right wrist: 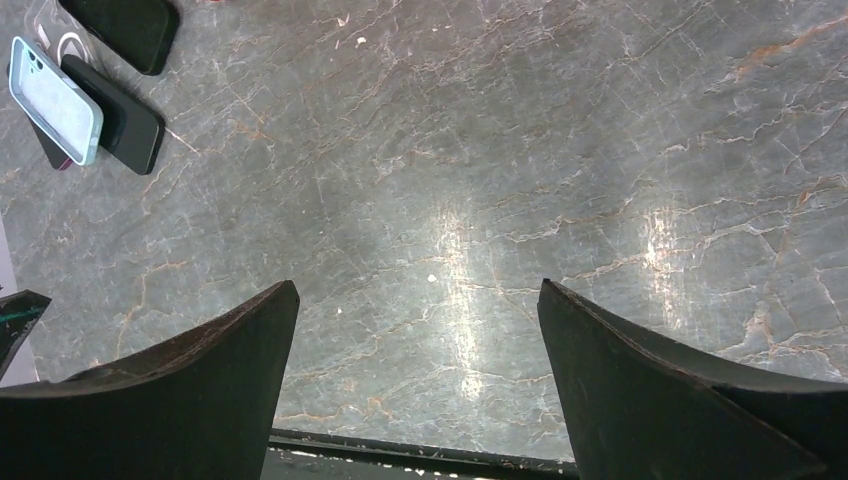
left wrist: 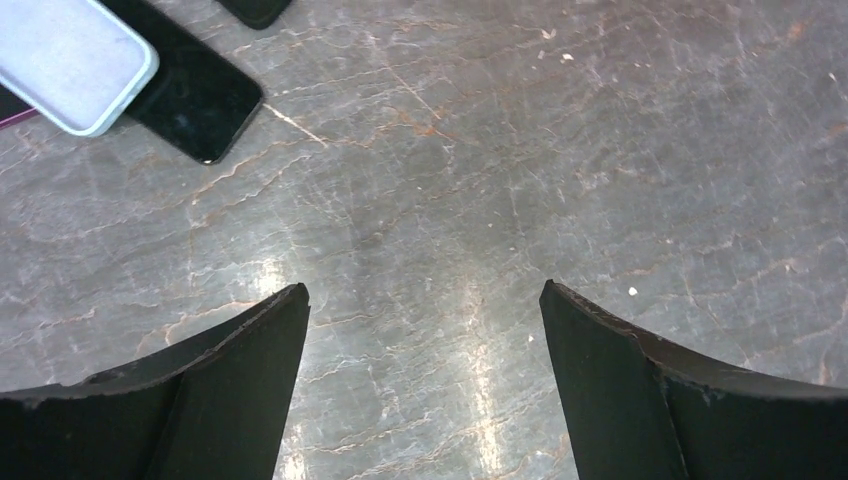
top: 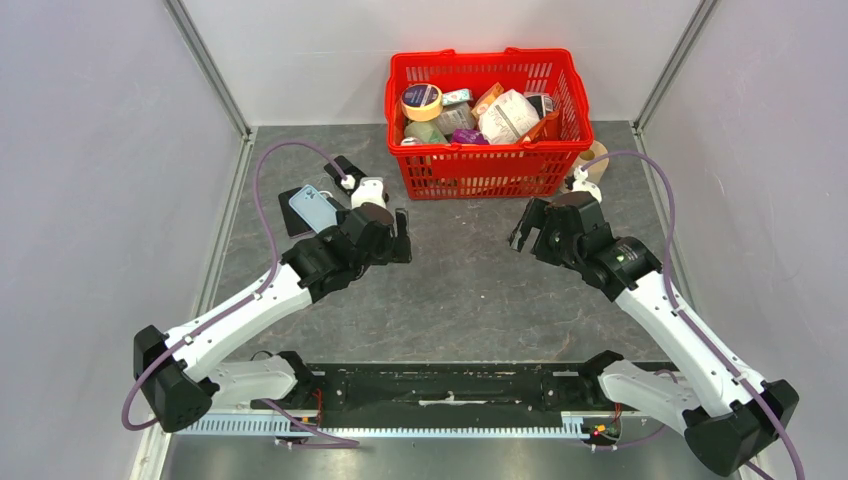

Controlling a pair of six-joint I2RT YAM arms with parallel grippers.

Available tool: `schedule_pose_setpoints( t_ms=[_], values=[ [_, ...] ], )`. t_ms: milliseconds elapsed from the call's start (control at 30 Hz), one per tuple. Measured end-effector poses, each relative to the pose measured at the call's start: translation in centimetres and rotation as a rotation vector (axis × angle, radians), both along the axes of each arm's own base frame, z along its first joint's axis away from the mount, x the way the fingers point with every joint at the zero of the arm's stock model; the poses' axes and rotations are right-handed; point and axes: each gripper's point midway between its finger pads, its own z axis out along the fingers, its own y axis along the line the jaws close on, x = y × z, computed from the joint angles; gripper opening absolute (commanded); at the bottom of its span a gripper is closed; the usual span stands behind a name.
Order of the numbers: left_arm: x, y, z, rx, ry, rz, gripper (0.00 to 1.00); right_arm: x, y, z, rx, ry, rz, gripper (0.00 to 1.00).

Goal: Put the phone into the phone case

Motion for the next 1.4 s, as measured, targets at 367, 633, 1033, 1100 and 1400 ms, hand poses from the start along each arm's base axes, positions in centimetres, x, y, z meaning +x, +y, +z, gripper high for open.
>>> schedule_pose_setpoints(
  t_ms=[367, 633, 1033, 1100, 1400],
  values=[
    [5.2, 6.9, -2.2, -0.020, 0.072, 0.363, 0.86, -0.5, 0.5, -0.3, 0.006, 0.014, 0.041, 0.97],
    [11.3, 14.8, -4.9, -0.069, 0.122, 0.653, 0.71, -0.9, 1.0, -0.4, 0.022, 0.023, 0.079, 0.97],
    [14.5, 20.2, -11.7, -0.132, 0.254, 0.778, 0.53, -1.4, 1.3, -0.4, 0.050, 0.016, 0.103, 0.97],
    [14.7, 20.4, -12.3, -0.141, 0.266, 0.786, 0.52, -1.5, 1.5, -0.8, 0.052, 0.023, 0.109, 0.97],
    [14.8, 20.6, -13.7, -0.177, 0.291, 0.823, 0.48, -1.7, 1.8, -1.4, 0.058, 0.039, 0.126, 0.97]
  ],
)
